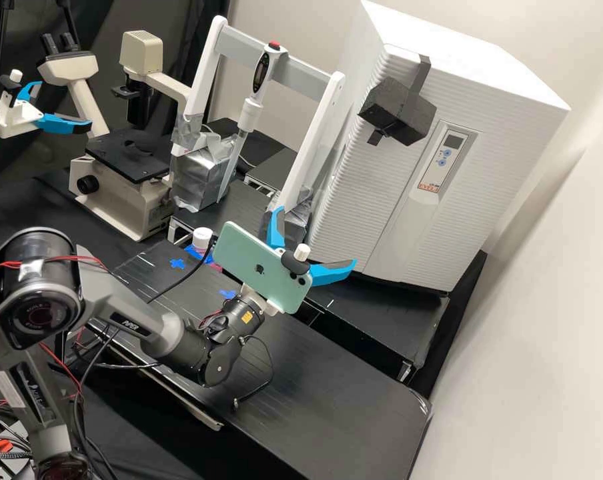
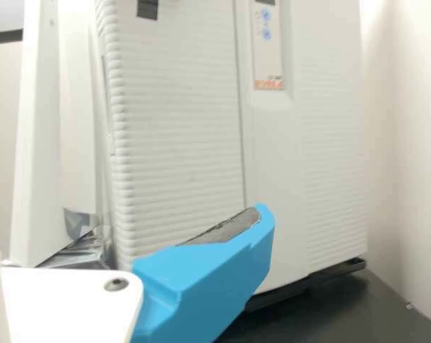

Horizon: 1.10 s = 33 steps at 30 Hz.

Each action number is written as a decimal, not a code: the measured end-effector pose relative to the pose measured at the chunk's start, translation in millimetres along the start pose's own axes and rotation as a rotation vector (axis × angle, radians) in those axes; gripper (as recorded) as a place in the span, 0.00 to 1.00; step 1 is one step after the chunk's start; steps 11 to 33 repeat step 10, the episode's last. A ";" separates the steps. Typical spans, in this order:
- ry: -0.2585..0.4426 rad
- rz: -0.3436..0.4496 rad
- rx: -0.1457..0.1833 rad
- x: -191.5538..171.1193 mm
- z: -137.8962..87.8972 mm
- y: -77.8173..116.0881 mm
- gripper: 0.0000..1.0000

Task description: Close the door

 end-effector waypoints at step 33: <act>-0.061 0.082 0.138 -14.8 -0.4 -21.8 1.00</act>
